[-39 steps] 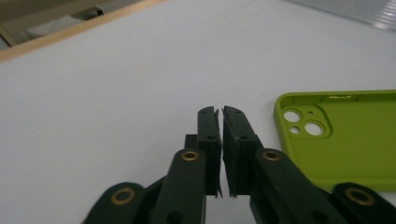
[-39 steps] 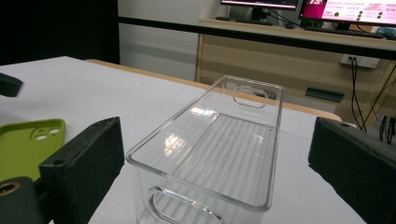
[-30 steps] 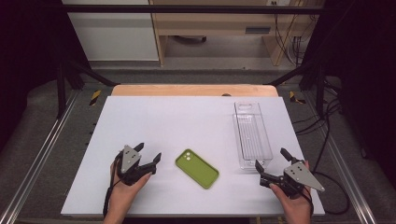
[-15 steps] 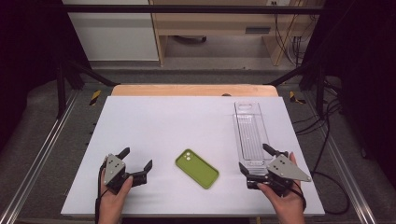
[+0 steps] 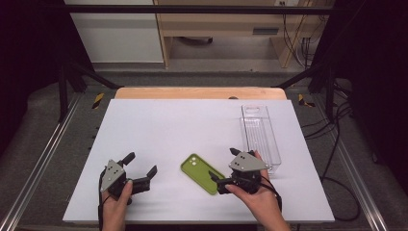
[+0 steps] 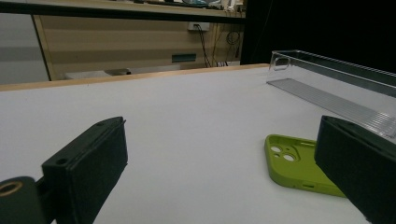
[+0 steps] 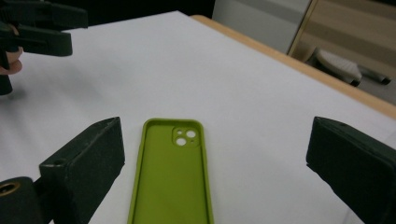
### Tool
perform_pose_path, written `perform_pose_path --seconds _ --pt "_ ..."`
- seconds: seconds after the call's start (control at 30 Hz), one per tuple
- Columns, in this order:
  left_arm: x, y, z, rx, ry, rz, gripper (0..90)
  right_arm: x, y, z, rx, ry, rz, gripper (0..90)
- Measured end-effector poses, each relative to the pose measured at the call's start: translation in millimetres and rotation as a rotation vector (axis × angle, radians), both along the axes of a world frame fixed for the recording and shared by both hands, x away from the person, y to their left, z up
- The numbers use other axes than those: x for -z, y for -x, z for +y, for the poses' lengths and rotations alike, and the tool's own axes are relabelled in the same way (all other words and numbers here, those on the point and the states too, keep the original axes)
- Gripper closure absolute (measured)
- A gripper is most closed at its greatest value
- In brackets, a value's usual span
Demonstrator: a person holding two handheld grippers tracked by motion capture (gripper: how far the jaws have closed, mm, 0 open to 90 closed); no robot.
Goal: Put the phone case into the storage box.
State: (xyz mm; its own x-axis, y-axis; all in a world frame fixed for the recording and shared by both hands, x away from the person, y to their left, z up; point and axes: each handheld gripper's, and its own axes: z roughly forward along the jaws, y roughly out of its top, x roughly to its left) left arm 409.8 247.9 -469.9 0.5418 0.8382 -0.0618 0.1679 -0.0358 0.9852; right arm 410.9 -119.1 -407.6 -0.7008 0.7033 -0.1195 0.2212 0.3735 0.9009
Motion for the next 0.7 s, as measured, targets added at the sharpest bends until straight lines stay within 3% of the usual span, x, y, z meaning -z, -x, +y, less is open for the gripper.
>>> perform_pose_path --seconds 0.07,0.1,0.23,0.27,0.3,0.43,0.53,0.7 --pt "0.0 0.0 0.0 0.005 -0.001 0.001 2.2 2.5 -2.1 2.1 -0.003 0.003 0.018 4.8" --pt "-0.2 -0.2 0.1 0.004 -0.004 0.001 2.2 7.4 -6.3 6.4 -0.013 0.012 0.057 4.8" --pt "-0.8 -0.6 0.3 0.008 -0.004 -0.001 2.2 16.7 -13.5 15.8 -0.034 0.058 0.13 5.2" --pt "-0.8 -0.8 0.0 0.01 -0.007 -0.002 2.2 16.7 -13.5 15.8 -0.034 0.058 0.13 5.2" --pt "-0.7 -1.2 -0.7 0.013 -0.009 -0.003 2.2 21.0 -16.8 20.6 -0.04 0.078 0.162 5.4" --pt "0.2 -2.5 -3.7 0.029 -0.031 -0.008 2.2 26.4 -21.3 26.0 -0.061 0.102 0.191 5.7" --pt "-0.3 -2.0 -6.3 0.035 -0.057 -0.018 2.2 34.3 -25.6 31.3 -0.085 0.119 0.246 5.7" --pt "-0.5 -1.1 -8.9 0.044 -0.081 -0.029 2.2 39.9 -27.9 33.7 -0.09 0.152 0.271 5.6"
